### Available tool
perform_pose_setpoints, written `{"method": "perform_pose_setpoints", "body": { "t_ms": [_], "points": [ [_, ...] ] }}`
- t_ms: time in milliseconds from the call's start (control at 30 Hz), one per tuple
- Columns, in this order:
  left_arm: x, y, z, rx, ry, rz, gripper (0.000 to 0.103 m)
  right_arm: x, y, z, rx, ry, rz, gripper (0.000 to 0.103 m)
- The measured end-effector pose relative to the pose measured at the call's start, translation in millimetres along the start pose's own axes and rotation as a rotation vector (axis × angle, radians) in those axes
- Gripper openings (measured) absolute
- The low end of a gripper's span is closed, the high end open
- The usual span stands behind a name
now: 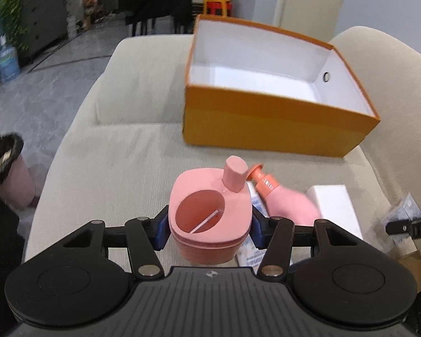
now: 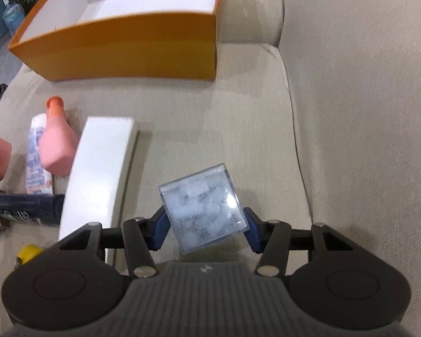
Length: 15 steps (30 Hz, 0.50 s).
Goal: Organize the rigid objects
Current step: 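Carry the clear cube and pink cup with both tools into the orange box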
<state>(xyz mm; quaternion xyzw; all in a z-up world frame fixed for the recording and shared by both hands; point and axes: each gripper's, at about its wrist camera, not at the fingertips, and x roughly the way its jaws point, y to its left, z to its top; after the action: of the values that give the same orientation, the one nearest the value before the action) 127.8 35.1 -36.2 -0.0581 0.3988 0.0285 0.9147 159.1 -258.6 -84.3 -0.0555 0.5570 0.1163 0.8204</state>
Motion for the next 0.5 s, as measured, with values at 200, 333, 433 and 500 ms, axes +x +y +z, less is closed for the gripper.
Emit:
{"method": "perform_pose_setpoints", "body": {
  "t_ms": [200,333,433,500],
  "points": [
    [-6.5,-6.7,36.7,0.055,-0.036,-0.033,0.062,-23.0,6.7,22.9,-0.001,-0.074,0.026,0.054],
    [-8.6,-8.6,69.2,0.066,-0.061,-0.053,0.062,-37.8,16.3,44.4,-0.01,-0.131,0.052,0.054],
    [-6.3,-13.5,91.7,0.086,-0.075,-0.063,0.062,-46.0,25.2,61.5,-0.022,-0.165,0.069,0.054],
    [-0.4,-17.2,106.5,0.102,-0.074,-0.071,0.062,-50.0,31.1,74.0,-0.025,-0.186,0.084,0.054]
  ]
}}
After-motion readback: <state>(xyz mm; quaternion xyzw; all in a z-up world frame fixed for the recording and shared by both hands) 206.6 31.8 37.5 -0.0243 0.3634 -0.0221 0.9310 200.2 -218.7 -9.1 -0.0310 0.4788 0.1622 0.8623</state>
